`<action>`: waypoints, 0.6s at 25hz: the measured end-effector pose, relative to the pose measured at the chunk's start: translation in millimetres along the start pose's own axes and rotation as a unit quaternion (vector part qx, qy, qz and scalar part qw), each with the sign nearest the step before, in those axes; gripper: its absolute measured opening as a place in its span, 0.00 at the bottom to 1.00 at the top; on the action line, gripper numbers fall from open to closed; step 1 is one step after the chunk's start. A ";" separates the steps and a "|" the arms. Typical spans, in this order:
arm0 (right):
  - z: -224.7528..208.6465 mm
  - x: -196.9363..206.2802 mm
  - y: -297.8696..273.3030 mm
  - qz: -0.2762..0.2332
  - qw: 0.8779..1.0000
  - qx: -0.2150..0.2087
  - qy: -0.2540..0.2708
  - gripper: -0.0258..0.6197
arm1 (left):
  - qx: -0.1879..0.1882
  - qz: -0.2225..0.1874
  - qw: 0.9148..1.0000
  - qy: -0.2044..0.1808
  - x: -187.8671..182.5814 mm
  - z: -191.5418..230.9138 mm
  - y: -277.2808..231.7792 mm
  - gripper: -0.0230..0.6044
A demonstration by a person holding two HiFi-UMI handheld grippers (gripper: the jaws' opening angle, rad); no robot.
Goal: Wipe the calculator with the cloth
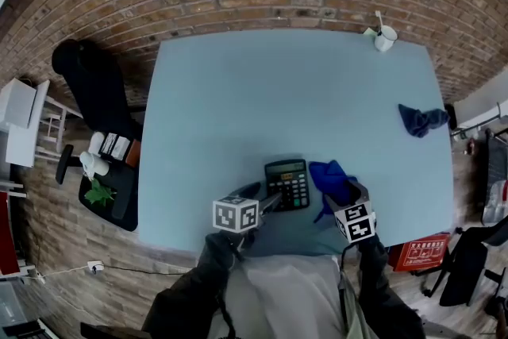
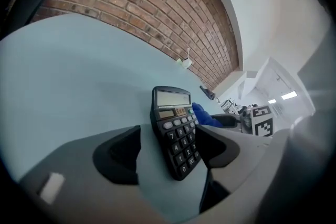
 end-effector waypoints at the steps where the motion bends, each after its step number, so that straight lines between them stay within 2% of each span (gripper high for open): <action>1: 1.5 -0.8 0.4 0.003 1.000 0.002 0.005 0.41 | -0.001 0.001 1.000 0.001 0.5 0.3 -0.8 0.57; 2: 2.9 -1.6 1.1 0.008 1.000 0.004 0.008 0.27 | -0.003 0.001 1.000 0.000 0.7 0.5 -1.1 0.57; 3: 2.6 -1.7 2.0 0.012 1.000 0.007 0.002 0.25 | -0.005 0.001 1.000 -0.003 0.9 0.4 -1.4 0.57; 5: -2.3 -5.8 7.4 -0.003 0.999 0.011 -0.045 0.23 | -0.008 0.004 1.000 -0.011 1.8 -0.2 -2.4 0.55; 7: -3.2 -25.9 19.8 -0.068 0.993 0.010 -0.095 0.22 | -0.009 0.007 1.000 -0.018 2.6 0.3 -2.7 0.52; 8: 0.1 -40.4 25.0 -0.105 0.990 0.007 -0.097 0.22 | -0.010 0.009 1.000 -0.023 2.9 1.0 -2.3 0.51; 9: 5.4 -55.0 26.6 -0.133 0.988 0.004 -0.083 0.22 | -0.013 0.012 0.999 -0.031 3.0 1.6 -1.9 0.50; 11: 20.3 -78.3 14.3 -0.154 0.987 -0.013 -0.035 0.22 | -0.020 0.022 0.998 -0.056 3.8 1.0 -2.2 0.49; 13: 43.1 -91.8 -11.2 -0.141 0.989 -0.049 0.016 0.22 | -0.027 0.035 0.996 -0.081 5.5 -1.8 -4.0 0.49; 15: 78.4 -95.2 -37.0 -0.101 0.987 -0.103 0.076 0.22 | -0.029 0.043 0.994 -0.098 6.8 -4.6 -5.9 0.50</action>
Point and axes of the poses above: the fingertips, and each gripper's own axes: y backward along the fingers, z to its left, x out of its underside, the point moved 5 cm from there along y, backward along the fingers, and after that the axes turned 9 degrees about -z, right-handed, at the moved point
